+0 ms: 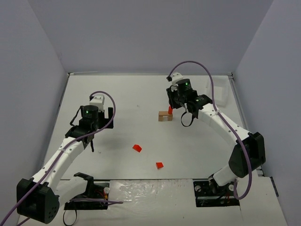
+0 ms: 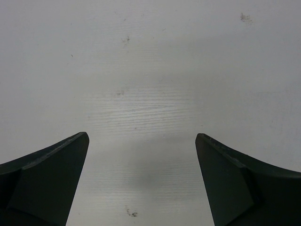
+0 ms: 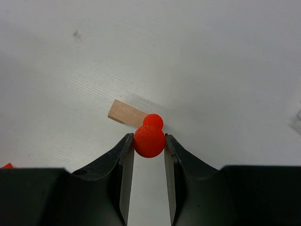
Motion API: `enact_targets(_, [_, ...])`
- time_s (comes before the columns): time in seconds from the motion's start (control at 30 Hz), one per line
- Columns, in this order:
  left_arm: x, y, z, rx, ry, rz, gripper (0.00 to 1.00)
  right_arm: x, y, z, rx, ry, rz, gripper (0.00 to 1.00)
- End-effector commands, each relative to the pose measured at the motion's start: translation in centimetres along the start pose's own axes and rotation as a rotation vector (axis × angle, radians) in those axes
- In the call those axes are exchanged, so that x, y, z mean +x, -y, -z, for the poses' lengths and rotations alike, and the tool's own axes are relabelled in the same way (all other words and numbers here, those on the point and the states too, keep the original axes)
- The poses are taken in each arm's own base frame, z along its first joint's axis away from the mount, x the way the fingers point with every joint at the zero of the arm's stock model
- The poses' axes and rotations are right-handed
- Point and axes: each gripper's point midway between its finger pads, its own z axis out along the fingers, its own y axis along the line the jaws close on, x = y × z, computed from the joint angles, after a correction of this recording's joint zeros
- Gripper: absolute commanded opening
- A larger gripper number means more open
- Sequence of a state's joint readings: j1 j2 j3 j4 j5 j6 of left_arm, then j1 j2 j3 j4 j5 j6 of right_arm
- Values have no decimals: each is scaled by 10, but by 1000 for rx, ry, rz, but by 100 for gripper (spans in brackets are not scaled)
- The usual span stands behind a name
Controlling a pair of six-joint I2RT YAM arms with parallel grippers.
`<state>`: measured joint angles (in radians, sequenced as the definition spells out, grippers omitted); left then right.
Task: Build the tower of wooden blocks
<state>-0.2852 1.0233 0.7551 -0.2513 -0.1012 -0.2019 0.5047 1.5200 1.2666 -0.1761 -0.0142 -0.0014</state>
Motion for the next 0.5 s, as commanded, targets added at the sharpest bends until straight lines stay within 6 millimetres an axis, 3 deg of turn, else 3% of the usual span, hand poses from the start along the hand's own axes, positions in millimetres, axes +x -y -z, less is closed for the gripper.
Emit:
enact_targets(0.0, [-35,-3,2,-18,125,1,97,-21,6,3,49,98,-50,0])
enact_targets(0.17, [-35,-4,2,-25,127,-1,97,-14,5,-6,33,90,-82,0])
enact_targets(0.47, [-35,0,2,-2,133,-13,97,-19,5,-11,2,100,-120,0])
